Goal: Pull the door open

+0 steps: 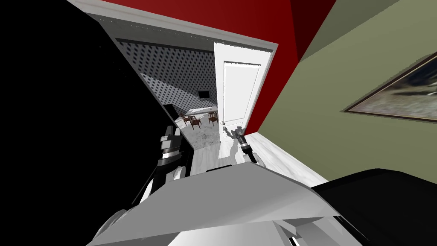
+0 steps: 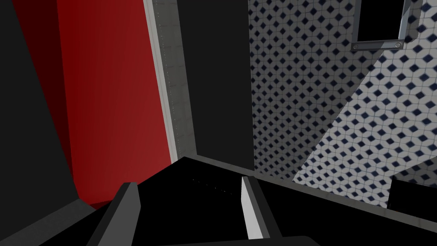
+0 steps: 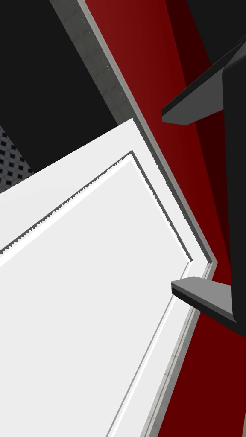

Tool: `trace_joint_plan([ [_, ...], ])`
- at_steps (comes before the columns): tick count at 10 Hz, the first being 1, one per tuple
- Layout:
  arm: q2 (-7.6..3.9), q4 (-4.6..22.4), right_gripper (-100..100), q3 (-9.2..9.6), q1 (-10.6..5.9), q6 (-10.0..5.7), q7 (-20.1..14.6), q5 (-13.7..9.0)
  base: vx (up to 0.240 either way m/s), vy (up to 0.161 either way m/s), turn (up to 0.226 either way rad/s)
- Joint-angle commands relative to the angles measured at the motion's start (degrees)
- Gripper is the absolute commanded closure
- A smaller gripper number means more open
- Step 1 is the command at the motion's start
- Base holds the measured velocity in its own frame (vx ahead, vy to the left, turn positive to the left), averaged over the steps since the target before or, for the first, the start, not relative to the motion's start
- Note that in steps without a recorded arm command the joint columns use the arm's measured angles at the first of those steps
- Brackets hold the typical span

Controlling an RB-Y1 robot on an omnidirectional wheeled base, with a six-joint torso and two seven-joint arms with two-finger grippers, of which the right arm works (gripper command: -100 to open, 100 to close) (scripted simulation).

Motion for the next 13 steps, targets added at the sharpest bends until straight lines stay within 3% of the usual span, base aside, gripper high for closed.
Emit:
trace_joint_plan([
  [1, -0.16, 1.71, -100, -0.23, -0.56, -0.66, 0.89, 0.15, 0.075, 0.016, 0.000],
  [13, -1.84, 19.56, -100, -1.95, -7.06, -4.00, 13.79, 4.13, 0.091, 0.026, -0.008],
])
